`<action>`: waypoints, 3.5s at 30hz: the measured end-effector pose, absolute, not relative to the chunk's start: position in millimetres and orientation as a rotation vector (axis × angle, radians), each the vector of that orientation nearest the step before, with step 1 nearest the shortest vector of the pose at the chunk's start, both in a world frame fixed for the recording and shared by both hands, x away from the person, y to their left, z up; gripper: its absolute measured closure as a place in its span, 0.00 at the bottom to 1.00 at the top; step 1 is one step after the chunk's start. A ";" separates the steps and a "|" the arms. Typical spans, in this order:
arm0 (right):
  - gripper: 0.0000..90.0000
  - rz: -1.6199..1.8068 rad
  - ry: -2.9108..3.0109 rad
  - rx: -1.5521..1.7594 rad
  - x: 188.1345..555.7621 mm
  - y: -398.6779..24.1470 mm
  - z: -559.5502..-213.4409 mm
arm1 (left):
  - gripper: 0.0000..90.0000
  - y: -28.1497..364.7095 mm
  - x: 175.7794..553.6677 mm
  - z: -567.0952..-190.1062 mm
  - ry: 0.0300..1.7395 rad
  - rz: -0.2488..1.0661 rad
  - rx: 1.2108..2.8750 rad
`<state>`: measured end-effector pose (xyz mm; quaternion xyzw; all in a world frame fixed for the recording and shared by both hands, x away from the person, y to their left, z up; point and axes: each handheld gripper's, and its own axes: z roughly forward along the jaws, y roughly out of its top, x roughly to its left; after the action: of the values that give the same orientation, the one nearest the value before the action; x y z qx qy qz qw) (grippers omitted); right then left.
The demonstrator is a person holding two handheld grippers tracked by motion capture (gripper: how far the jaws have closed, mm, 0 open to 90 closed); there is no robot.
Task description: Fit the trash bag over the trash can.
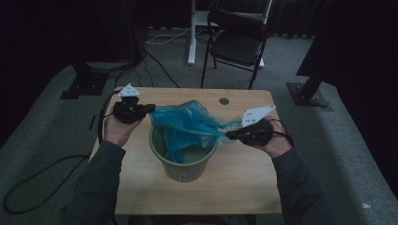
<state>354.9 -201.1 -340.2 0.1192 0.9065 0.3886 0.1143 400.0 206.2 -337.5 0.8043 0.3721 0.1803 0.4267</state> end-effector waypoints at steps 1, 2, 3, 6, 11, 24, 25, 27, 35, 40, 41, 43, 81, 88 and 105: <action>1.00 1.139 2.657 0.349 354.9 -201.1 -340.2 | 0.99 206.2 400.0 -337.5 0.930 0.451 2.010; 1.00 1.136 2.659 0.350 354.1 -201.5 -340.2 | 0.99 208.4 400.2 -337.7 0.937 0.454 2.007; 1.00 1.131 2.662 0.345 352.8 -202.2 -340.2 | 0.99 209.4 400.4 -337.8 0.936 0.448 2.002; 1.00 1.131 2.662 0.342 351.7 -203.9 -339.9 | 0.99 211.2 399.7 -337.7 0.940 0.452 2.003; 1.00 1.124 2.667 0.335 349.2 -207.5 -338.9 | 0.99 218.3 399.7 -337.0 0.965 0.467 1.988; 1.00 1.106 2.688 0.333 344.4 -218.6 -340.6 | 0.99 233.2 401.7 -339.5 1.035 0.483 1.942; 1.00 1.105 2.687 0.332 344.6 -219.4 -340.7 | 0.99 234.4 401.7 -339.7 1.043 0.485 1.938; 1.00 1.104 2.686 0.338 344.4 -220.7 -340.6 | 0.99 236.6 402.3 -340.4 1.054 0.487 1.933; 1.00 1.109 2.691 0.331 344.0 -221.0 -341.2 | 0.99 236.1 400.9 -342.4 1.044 0.490 1.942; 0.91 1.142 2.674 0.308 343.6 -215.9 -336.0 | 0.99 228.1 399.7 -342.5 1.018 0.491 1.960; 0.89 1.157 2.667 0.304 343.8 -214.8 -334.4 | 0.99 227.0 399.8 -342.3 1.016 0.490 1.960; 0.85 1.177 2.656 0.290 343.6 -213.2 -331.4 | 0.99 225.7 399.9 -341.9 1.012 0.490 1.963; 0.73 1.314 2.425 0.295 340.8 -211.8 -302.5 | 0.98 217.9 399.7 -341.4 0.986 0.495 1.975; 0.73 1.324 2.404 0.294 343.8 -207.1 -297.7 | 0.98 216.5 400.4 -341.8 0.984 0.492 1.979; 0.72 1.286 2.411 0.293 351.6 -192.2 -301.2 | 0.98 211.7 400.2 -342.2 0.971 0.487 1.984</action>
<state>351.6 -192.2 -301.2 0.1046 0.8605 0.4588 0.1954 400.2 211.7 -342.2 0.7936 0.3883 0.1948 0.4261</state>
